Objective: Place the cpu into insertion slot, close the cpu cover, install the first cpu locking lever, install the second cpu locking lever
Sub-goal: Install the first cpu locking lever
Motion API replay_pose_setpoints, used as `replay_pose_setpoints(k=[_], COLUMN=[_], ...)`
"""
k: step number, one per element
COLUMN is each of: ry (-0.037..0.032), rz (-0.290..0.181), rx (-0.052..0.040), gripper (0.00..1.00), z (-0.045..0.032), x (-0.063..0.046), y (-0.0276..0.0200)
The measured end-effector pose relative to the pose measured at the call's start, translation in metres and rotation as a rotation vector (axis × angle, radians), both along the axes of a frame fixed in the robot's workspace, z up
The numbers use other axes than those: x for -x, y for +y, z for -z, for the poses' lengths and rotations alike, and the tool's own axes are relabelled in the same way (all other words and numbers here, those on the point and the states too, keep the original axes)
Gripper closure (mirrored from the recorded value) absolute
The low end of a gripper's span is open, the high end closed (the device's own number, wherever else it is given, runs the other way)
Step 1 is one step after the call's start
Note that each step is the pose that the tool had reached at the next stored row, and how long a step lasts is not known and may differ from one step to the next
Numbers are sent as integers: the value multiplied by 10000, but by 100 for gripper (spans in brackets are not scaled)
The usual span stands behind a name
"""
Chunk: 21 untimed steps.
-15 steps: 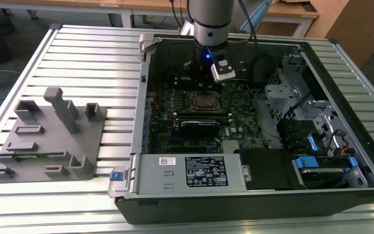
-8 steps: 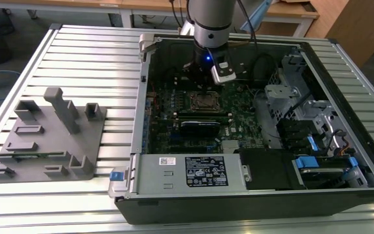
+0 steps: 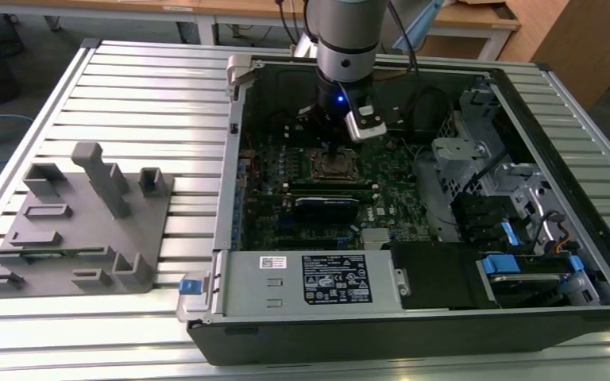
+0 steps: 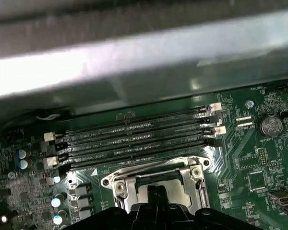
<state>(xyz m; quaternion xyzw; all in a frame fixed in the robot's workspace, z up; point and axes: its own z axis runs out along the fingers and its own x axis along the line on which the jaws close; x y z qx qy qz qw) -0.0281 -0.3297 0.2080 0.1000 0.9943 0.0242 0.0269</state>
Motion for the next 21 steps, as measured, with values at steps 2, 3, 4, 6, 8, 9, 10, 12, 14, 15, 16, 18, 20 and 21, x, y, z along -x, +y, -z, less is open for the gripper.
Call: replay_pose_setpoints(k=[2, 3, 4, 6, 8, 9, 10, 12, 14, 15, 16, 18, 20, 21], ry=[0, -1, -1, -1, -1, -1, -1, 4, 37, 72, 108, 181, 179, 167], rz=[-3, -30, -86, -246, -457, -561, -651, -784, -884, -930, -972, -1076, -1122, -1162], rx=[1, 1, 1, 1, 2, 3, 4, 26, 104, 182, 257, 430, 426, 412], gripper=[89, 89, 89, 89, 89, 89, 89, 89, 89, 89, 89, 89, 89, 89], z=[1, 3, 6, 12, 20, 24, 28, 31, 32, 32, 32, 29, 16, 11], x=[0, 0, 0, 0, 0, -2, -6, -19, -28, -28, -29, -30, -30, -30], y=[-11, -16, -20, -23, -25, -25, -25, -24, -25, -25, -25, -25, -25, -25])
